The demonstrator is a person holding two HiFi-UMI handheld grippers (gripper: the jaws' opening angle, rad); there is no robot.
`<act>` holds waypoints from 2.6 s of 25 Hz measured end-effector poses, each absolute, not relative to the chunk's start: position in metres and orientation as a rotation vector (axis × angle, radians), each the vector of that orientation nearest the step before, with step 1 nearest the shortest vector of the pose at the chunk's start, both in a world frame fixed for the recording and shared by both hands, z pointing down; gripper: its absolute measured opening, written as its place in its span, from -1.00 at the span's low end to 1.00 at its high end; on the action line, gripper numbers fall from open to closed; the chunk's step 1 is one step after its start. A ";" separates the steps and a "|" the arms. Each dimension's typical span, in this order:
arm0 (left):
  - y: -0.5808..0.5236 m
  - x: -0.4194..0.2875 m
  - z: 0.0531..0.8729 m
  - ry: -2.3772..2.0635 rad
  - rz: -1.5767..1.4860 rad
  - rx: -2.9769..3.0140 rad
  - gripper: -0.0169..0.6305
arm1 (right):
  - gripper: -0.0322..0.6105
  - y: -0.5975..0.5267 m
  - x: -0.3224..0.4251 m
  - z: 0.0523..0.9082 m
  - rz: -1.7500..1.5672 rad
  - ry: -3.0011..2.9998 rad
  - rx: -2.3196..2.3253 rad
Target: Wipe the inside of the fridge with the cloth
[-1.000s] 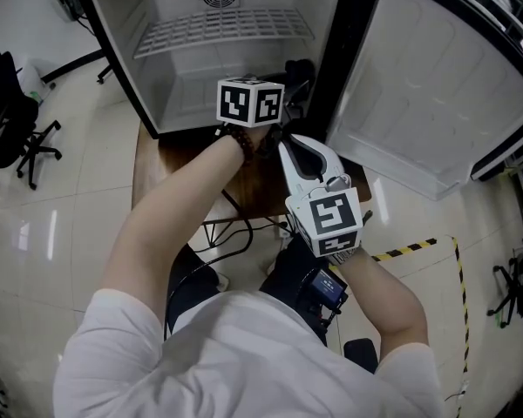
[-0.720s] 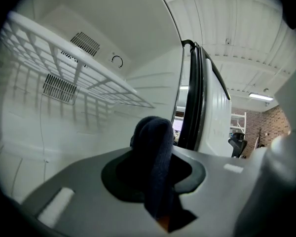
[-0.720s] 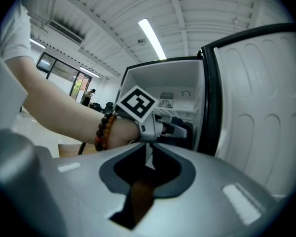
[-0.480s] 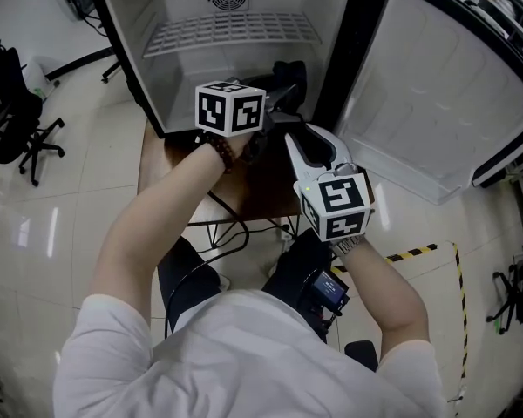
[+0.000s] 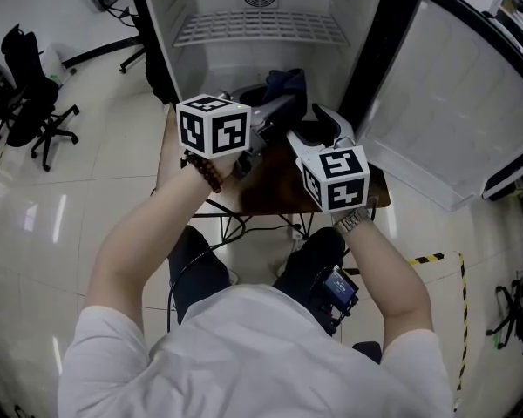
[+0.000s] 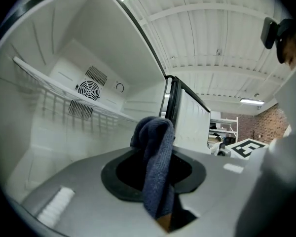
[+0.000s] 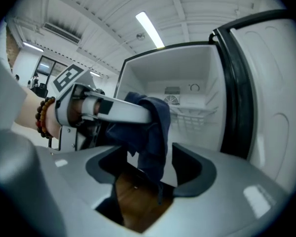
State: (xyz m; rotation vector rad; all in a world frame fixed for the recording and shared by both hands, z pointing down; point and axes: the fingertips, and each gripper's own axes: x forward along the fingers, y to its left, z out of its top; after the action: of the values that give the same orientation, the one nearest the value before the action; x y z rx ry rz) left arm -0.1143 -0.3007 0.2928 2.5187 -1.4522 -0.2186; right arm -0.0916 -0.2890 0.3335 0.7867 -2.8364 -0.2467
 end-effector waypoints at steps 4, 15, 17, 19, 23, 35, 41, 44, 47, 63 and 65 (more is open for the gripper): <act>-0.288 -0.119 0.293 -1.462 -0.236 2.504 -0.60 | 0.06 -0.275 -0.113 0.329 -0.285 -2.890 0.698; -0.270 -0.126 0.294 -1.470 -0.250 2.500 -0.57 | 0.09 -0.260 -0.137 0.315 -0.263 -3.002 0.590; -0.268 -0.126 0.294 -1.474 -0.245 2.505 -0.56 | 0.08 -0.258 -0.138 0.315 -0.252 -3.013 0.574; -0.266 -0.125 0.293 -1.470 -0.236 2.514 -0.54 | 0.05 -0.256 -0.139 0.315 -0.231 -3.034 0.550; -0.260 -0.125 0.293 -1.451 -0.196 2.544 -0.47 | -0.32 -0.256 -0.135 0.314 -0.180 -3.081 0.523; -0.247 -0.159 0.292 -1.792 -0.004 2.540 -0.32 | -0.53 -0.278 -0.132 0.312 -0.127 -3.035 0.648; -0.227 -0.197 0.281 -2.131 0.080 2.482 -0.59 | -0.55 -0.292 -0.152 0.321 -0.035 -2.927 0.656; -0.214 -0.223 0.276 -2.254 0.046 2.402 -0.71 | -0.56 -0.296 -0.169 0.324 0.047 -2.884 0.631; -0.199 -0.249 0.271 -2.352 -0.017 2.316 -0.78 | -0.57 -0.300 -0.189 0.328 0.190 -2.845 0.604; -0.165 -0.293 0.269 -2.553 -0.053 2.183 -0.93 | -0.58 -0.324 -0.295 0.367 0.486 -2.644 0.544; -0.164 -0.296 0.269 -2.556 -0.062 2.178 -0.93 | -0.58 -0.327 -0.303 0.370 0.485 -2.627 0.549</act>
State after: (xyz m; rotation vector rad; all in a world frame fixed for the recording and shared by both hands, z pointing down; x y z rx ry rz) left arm -0.2958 -0.1640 0.2689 2.1783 -2.5564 -0.0623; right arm -0.3029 -0.3273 0.3698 0.5490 -2.6272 0.4855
